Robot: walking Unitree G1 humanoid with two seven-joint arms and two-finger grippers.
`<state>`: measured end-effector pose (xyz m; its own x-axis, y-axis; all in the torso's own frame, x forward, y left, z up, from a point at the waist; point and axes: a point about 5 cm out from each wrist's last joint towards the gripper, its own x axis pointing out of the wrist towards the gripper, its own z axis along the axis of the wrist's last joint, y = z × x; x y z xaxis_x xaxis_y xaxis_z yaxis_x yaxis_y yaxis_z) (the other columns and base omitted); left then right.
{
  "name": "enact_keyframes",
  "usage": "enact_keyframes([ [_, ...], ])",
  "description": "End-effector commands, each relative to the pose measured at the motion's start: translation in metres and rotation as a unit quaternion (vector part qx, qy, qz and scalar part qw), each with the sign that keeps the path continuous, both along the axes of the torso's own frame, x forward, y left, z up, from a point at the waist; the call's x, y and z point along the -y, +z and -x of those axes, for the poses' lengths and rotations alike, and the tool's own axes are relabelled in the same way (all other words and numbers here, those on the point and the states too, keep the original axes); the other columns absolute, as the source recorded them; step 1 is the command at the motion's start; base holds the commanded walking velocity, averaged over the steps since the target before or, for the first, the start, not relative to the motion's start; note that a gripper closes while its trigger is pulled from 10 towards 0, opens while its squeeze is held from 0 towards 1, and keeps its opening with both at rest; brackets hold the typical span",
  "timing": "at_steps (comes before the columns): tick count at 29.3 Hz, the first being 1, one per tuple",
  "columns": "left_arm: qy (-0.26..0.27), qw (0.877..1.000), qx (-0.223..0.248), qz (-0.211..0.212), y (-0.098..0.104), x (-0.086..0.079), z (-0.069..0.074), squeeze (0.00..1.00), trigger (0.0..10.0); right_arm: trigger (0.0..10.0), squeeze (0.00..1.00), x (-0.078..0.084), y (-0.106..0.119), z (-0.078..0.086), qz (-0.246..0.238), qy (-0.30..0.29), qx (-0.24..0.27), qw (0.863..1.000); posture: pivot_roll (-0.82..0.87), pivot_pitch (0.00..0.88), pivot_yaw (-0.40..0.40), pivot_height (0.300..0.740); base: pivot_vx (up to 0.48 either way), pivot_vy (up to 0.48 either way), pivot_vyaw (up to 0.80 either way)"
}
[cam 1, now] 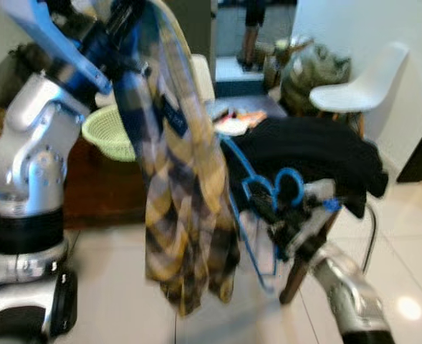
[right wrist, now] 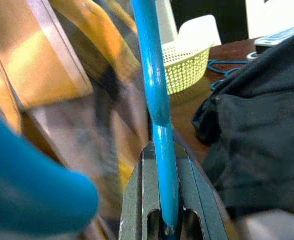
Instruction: Hang hanger
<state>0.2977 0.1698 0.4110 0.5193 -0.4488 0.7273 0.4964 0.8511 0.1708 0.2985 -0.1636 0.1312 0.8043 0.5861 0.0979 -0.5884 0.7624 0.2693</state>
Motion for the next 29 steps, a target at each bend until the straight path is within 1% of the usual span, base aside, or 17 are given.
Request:
enact_keyframes([
  [1,0.002,0.999,0.043,-0.007,0.016,-0.001,0.009,0.0,10.0,10.0,0.0,0.003,0.001,0.0,-0.002,-0.005,-0.001,1.0,-0.1,0.0,0.025,0.74,0.48,0.0,0.0],
  [3,0.008,0.998,0.061,-0.024,0.024,-0.002,0.011,0.0,10.0,10.0,0.0,0.003,0.001,-0.001,-0.003,-0.005,-0.002,1.0,-0.1,0.0,0.022,0.74,0.48,0.0,0.0],
  [5,0.04,0.994,0.091,-0.04,0.044,-0.015,0.01,0.0,10.0,10.0,0.0,0.003,0.001,-0.002,-0.006,-0.006,-0.005,1.0,-0.1,0.0,0.02,0.74,0.48,0.0,0.0],
  [6,0.04,0.994,0.091,-0.04,0.044,-0.015,0.01,0.0,10.0,10.0,0.0,0.003,0.001,-0.002,-0.006,-0.006,-0.005,1.0,-0.1,0.0,0.02,0.74,0.48,0.0,0.0],
  [8,0.072,0.991,0.109,-0.041,0.062,-0.031,0.007,0.0,10.0,10.0,0.0,0.002,0.0,-0.002,-0.008,-0.006,-0.006,1.0,-0.09,0.0,0.018,0.74,0.48,0.0,0.0],
  [11,0.082,0.989,0.116,-0.043,0.068,-0.035,0.006,0.0,10.0,10.0,0.0,0.002,0.0,-0.003,-0.008,-0.006,-0.006,1.0,-0.09,0.0,0.018,0.74,0.48,0.0,0.0],
  [13,0.113,0.984,0.127,-0.049,0.083,-0.043,0.003,0.0,10.0,10.0,0.0,0.003,0.001,-0.003,-0.01,-0.008,-0.006,1.0,-0.08,0.0,0.014,0.74,0.472,0.0,0.0],
  [18,0.135,0.981,0.13,-0.051,0.091,-0.049,0.001,0.0,10.0,10.0,0.0,0.003,0.001,-0.004,-0.012,-0.01,-0.005,1.0,-0.08,0.0,0.013,0.74,0.472,0.0,0.0],
  [19,0.171,0.974,0.135,-0.057,0.103,-0.055,0.0,0.0,10.0,10.0,0.0,0.002,0.002,-0.004,-0.014,-0.008,-0.005,1.0,-0.07,0.0,0.003,0.74,0.465,0.0,0.0],
  [20,0.171,0.974,0.135,-0.057,0.103,-0.055,0.0,0.0,10.0,10.0,0.0,0.002,0.002,-0.004,-0.014,-0.008,-0.005,1.0,-0.07,0.0,0.003,0.74,0.465,0.0,0.0],
  [21,0.241,0.957,0.155,-0.045,0.132,-0.066,0.006,0.0,10.0,10.0,0.0,0.0,0.003,-0.006,-0.015,-0.005,-0.004,1.0,-0.06,0.0,0.006,0.74,0.465,0.0,0.0],
  [22,0.241,0.957,0.155,-0.045,0.132,-0.066,0.006,0.0,10.0,10.0,0.0,0.0,0.003,-0.006,-0.015,-0.005,-0.004,1.0,-0.06,0.0,0.006,0.74,0.465,0.0,0.0],
  [23,0.268,0.947,0.171,-0.04,0.145,-0.068,0.013,0.0,10.0,10.0,0.0,-0.001,0.003,-0.006,-0.016,-0.005,-0.004,1.0,-0.06,0.0,0.008,0.74,0.458,0.0,0.0],
  [24,0.268,0.947,0.171,-0.04,0.145,-0.068,0.013,0.0,10.0,10.0,0.0,-0.001,0.003,-0.006,-0.016,-0.005,-0.004,1.0,-0.06,0.0,0.008,0.74,0.458,0.0,0.0],
  [25,0.295,0.937,0.184,-0.036,0.154,-0.069,0.017,0.0,10.0,10.0,0.0,0.0,0.003,-0.006,-0.016,-0.006,-0.003,1.0,-0.06,0.0,0.009,0.74,0.458,0.0,0.0],
  [28,0.295,0.937,0.184,-0.036,0.154,-0.069,0.017,0.0,10.0,10.0,0.0,0.0,0.003,-0.006,-0.016,-0.006,-0.003,1.0,-0.06,0.0,0.009,0.74,0.458,0.0,0.0],
  [29,0.342,0.921,0.185,-0.027,0.158,-0.075,0.017,0.0,10.0,10.0,0.0,0.002,0.004,-0.005,-0.016,-0.009,-0.002,1.0,-0.06,0.0,0.015,0.74,0.454,0.0,0.0],
])
